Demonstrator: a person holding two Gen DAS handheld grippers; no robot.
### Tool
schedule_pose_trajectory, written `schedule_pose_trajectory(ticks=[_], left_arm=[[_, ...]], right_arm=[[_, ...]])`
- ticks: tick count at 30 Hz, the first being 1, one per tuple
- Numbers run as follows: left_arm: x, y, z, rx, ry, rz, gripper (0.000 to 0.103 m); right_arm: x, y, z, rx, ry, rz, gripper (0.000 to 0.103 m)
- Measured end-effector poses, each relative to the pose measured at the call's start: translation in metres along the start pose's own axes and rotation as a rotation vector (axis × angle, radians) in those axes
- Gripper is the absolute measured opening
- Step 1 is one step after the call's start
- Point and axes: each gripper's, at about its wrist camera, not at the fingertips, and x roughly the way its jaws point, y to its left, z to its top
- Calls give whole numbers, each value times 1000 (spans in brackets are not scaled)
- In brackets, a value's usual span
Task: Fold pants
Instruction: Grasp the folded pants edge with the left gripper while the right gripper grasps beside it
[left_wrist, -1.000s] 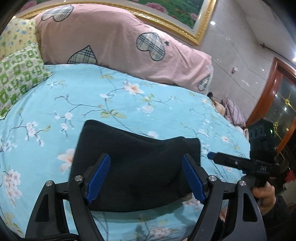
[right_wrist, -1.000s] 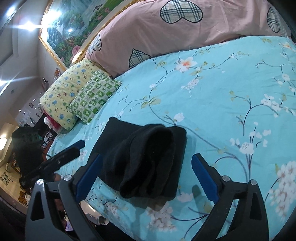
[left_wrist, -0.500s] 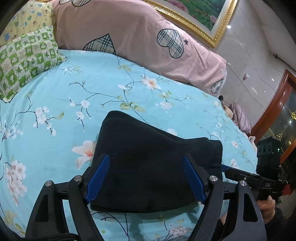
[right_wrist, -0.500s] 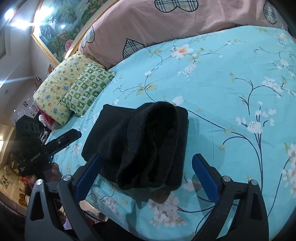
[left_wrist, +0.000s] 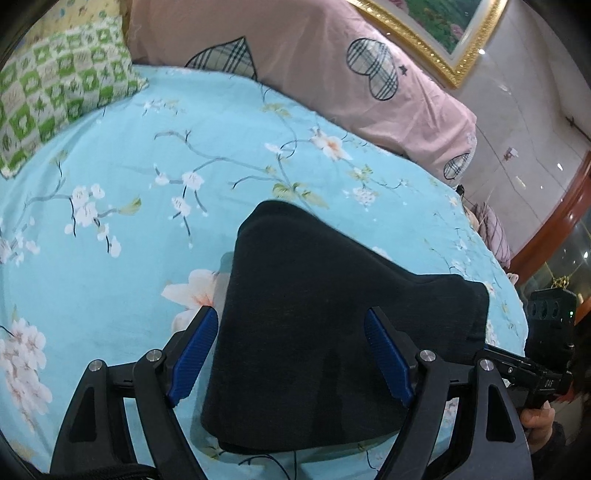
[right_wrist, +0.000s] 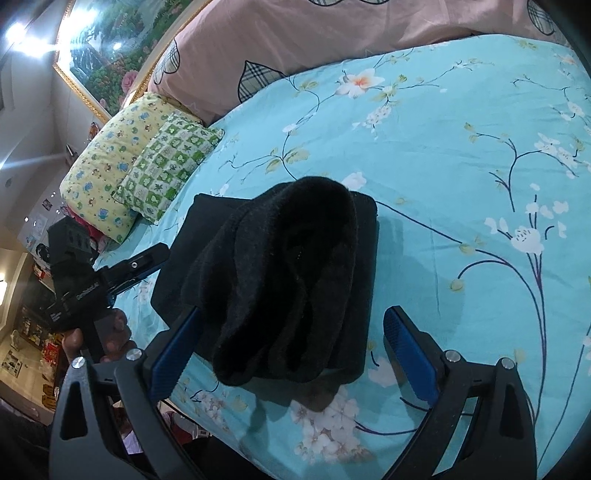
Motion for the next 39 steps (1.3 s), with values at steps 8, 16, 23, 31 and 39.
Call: schedule_pose_trajectory(ticks=[8, 16, 23, 31, 39], left_arm=[[12, 8, -1, -33, 30, -33, 82], [22, 14, -1, -70, 46, -54, 80], [34, 31, -1, -142, 60, -100, 53], [32, 41, -3, -203, 46, -171, 32], [13, 31, 2, -198, -7, -185, 25]], right_arm=[[9, -8, 3, 21, 20, -3, 98], [16, -10, 4, 28, 33, 15, 98], [20, -12, 4, 34, 31, 34, 97], [27, -21, 3, 64, 39, 98, 68], [20, -22, 6, 108, 20, 178, 46]])
